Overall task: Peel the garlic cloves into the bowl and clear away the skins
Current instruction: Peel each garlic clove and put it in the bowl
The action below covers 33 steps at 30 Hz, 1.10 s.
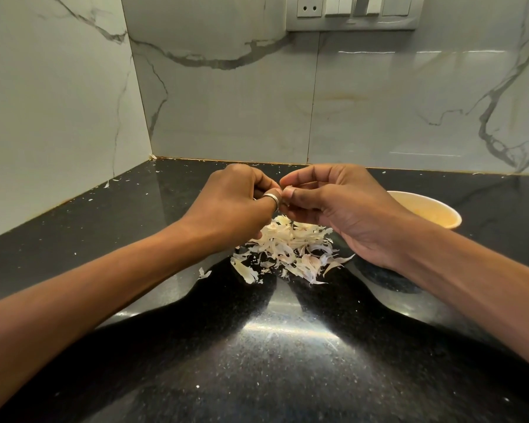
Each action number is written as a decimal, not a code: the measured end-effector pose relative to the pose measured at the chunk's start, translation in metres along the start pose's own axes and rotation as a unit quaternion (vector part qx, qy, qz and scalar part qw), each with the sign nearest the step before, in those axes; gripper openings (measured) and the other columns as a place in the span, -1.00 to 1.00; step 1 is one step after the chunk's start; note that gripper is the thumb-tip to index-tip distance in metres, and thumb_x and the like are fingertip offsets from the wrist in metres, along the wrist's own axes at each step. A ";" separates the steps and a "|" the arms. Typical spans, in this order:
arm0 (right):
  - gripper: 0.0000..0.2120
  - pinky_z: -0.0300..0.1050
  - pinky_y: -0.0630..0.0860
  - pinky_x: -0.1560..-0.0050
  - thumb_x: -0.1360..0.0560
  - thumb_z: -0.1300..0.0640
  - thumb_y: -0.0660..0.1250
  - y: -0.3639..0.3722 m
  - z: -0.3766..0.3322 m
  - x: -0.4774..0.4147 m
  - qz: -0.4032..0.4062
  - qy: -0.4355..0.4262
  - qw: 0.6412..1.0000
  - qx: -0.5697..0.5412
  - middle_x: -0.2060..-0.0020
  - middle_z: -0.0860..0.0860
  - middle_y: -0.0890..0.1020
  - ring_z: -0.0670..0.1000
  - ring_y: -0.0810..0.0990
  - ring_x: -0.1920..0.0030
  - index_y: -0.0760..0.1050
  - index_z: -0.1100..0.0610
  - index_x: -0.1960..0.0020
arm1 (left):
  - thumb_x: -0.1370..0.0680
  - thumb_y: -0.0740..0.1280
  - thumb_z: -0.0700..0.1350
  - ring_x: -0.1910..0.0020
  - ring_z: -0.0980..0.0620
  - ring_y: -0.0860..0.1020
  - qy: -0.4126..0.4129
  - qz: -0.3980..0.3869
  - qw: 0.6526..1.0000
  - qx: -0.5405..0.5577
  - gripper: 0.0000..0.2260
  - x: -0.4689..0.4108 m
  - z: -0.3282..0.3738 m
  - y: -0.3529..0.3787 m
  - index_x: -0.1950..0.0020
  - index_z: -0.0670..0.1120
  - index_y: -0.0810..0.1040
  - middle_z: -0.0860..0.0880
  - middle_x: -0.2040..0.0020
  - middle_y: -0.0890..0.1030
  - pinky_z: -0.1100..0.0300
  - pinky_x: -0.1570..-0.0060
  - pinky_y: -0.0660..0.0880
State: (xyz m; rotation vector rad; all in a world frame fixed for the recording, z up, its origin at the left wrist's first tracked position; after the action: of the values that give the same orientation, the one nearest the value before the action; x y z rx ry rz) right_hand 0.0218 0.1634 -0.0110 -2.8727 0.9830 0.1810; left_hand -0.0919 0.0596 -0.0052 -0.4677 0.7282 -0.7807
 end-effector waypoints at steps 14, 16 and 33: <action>-0.86 0.02 0.67 -0.15 -0.51 0.41 0.43 -0.003 0.000 0.000 0.026 -0.011 1.000 0.008 0.10 0.19 0.71 0.11 0.73 0.03 0.64 0.29 -0.05 | -0.61 0.39 -0.04 0.29 -0.03 0.69 -0.018 -0.010 1.000 0.022 -0.88 0.001 -0.001 0.001 0.07 -0.02 0.67 -0.06 0.28 0.68 0.03 0.29 0.68; -0.86 0.01 0.68 -0.14 -0.51 0.43 0.42 -0.001 0.001 0.000 0.026 -0.012 1.000 0.002 0.11 0.20 0.69 0.10 0.71 0.06 0.63 0.30 -0.04 | -0.61 0.39 -0.03 0.30 -0.01 0.69 -0.023 -0.011 0.999 0.025 -0.88 0.001 -0.001 0.001 0.07 -0.03 0.67 -0.06 0.27 0.68 0.04 0.29 0.68; -0.88 -0.13 0.68 0.00 -0.54 0.38 0.40 -0.018 -0.018 -0.004 0.019 -0.038 0.990 0.136 0.02 0.24 0.72 0.02 0.68 0.13 0.67 0.24 -0.01 | -0.61 0.34 -0.12 0.29 -0.05 0.67 -0.019 -0.003 1.000 0.022 -0.86 0.004 0.005 0.000 0.12 -0.06 0.64 -0.06 0.31 0.66 0.11 0.33 0.66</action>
State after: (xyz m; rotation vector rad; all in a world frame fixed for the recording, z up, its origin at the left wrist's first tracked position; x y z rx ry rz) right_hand 0.0310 0.1772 0.0079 -2.5841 0.9651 0.1453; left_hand -0.0862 0.0567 -0.0041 -0.4442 0.6733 -0.7890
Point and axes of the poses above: each hand's wrist, its own x-axis away from the middle knuckle, its own y-axis out of the palm, z = x × y, the point moved 5 cm from there along -x, towards the middle knuckle
